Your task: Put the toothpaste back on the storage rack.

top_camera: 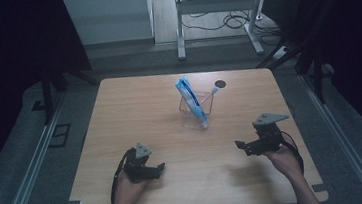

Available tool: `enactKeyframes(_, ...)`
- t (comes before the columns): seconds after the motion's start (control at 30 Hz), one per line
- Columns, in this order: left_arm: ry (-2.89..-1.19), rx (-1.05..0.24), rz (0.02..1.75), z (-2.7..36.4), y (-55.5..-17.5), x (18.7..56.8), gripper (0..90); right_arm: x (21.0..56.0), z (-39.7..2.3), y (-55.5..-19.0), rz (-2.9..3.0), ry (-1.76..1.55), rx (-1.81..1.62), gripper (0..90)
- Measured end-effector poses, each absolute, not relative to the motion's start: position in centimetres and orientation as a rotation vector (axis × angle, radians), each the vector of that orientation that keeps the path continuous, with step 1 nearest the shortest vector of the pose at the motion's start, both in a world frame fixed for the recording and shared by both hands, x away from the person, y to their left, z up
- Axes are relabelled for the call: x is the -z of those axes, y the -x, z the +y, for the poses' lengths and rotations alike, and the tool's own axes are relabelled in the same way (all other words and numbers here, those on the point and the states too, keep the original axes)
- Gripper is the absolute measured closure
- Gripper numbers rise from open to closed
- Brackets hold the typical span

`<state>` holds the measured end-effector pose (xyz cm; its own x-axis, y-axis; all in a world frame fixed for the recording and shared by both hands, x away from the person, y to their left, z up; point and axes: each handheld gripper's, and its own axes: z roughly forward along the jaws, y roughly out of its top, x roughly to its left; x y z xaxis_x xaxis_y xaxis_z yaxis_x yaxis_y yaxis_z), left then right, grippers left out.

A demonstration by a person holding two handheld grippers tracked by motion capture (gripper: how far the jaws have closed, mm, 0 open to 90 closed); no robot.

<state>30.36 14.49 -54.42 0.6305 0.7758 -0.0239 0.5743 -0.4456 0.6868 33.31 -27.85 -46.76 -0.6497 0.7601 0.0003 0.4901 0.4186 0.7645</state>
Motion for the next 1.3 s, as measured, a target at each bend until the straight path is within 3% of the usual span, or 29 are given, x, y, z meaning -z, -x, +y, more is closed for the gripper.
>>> enactKeyframes(1.3, -2.181, -0.392, 1.051, 14.5, -30.3, 54.4, 13.1, 54.4, -28.8, -30.3, 2.395, -1.121, -0.977, 0.0)
